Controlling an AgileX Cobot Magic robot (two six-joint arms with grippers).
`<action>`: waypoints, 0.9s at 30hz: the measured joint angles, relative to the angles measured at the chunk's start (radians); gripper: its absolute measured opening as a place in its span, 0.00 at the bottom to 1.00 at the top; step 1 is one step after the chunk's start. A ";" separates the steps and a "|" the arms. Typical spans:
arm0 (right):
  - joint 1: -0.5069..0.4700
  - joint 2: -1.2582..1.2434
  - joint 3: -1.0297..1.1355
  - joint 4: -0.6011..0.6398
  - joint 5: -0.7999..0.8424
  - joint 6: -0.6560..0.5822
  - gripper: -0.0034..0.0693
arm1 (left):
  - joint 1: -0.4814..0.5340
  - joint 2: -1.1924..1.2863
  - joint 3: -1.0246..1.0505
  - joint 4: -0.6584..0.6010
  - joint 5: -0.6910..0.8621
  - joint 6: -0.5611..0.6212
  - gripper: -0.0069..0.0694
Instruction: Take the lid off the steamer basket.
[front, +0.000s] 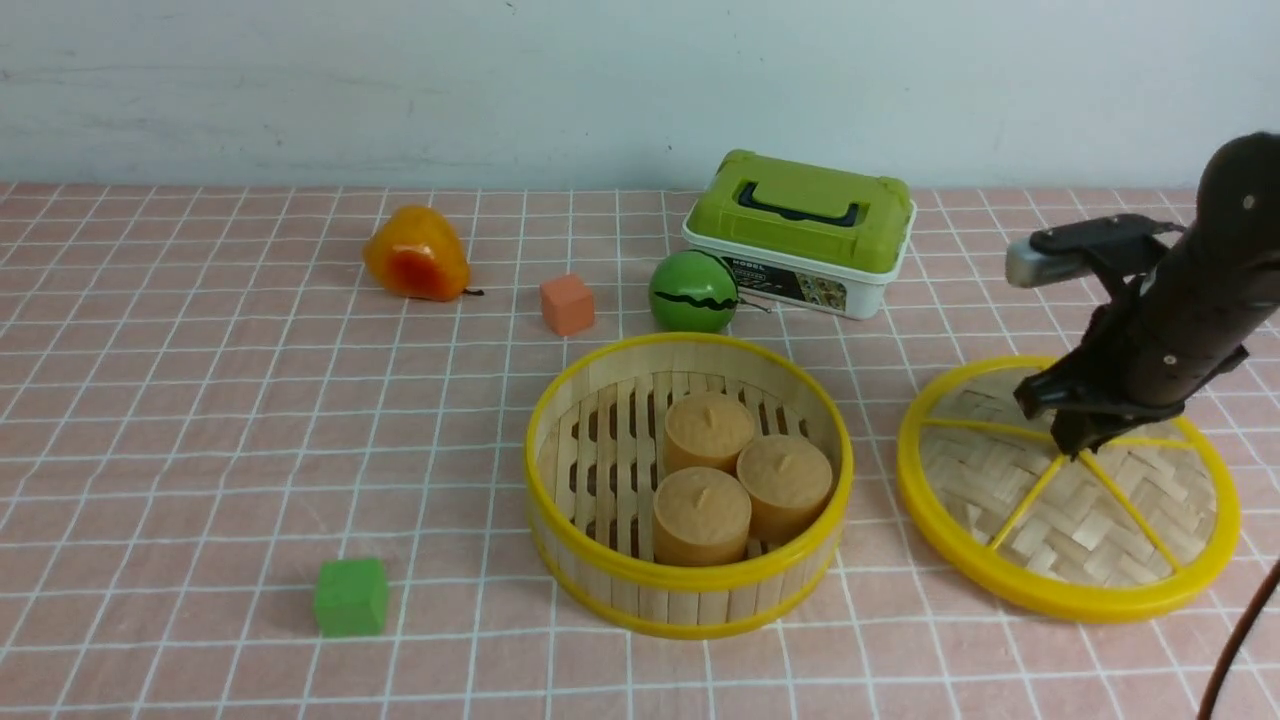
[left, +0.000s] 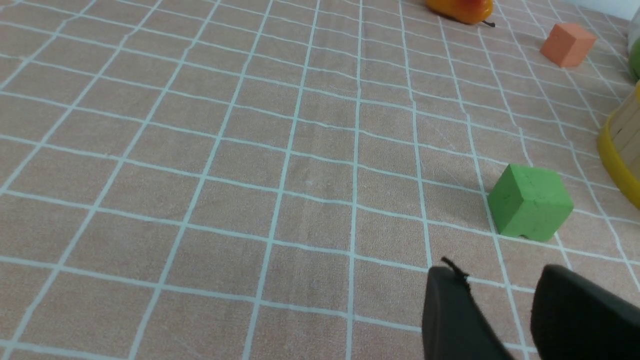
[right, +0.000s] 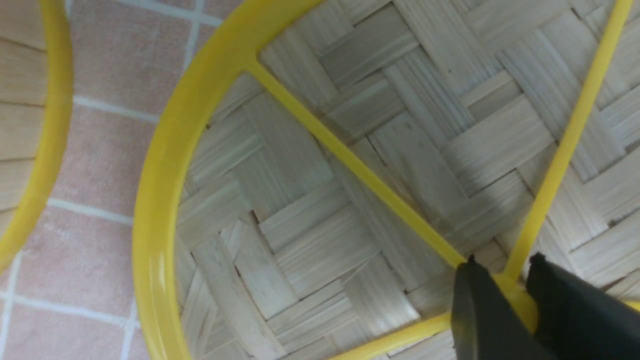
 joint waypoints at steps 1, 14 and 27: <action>0.000 0.017 0.003 0.003 -0.016 0.000 0.15 | 0.000 0.000 0.000 0.000 0.000 0.000 0.40; -0.001 -0.136 -0.018 0.042 0.149 -0.020 0.65 | 0.000 0.000 0.000 0.000 0.000 0.000 0.40; -0.001 -1.022 0.396 0.190 0.081 -0.124 0.08 | 0.000 0.000 0.000 0.000 0.000 0.000 0.40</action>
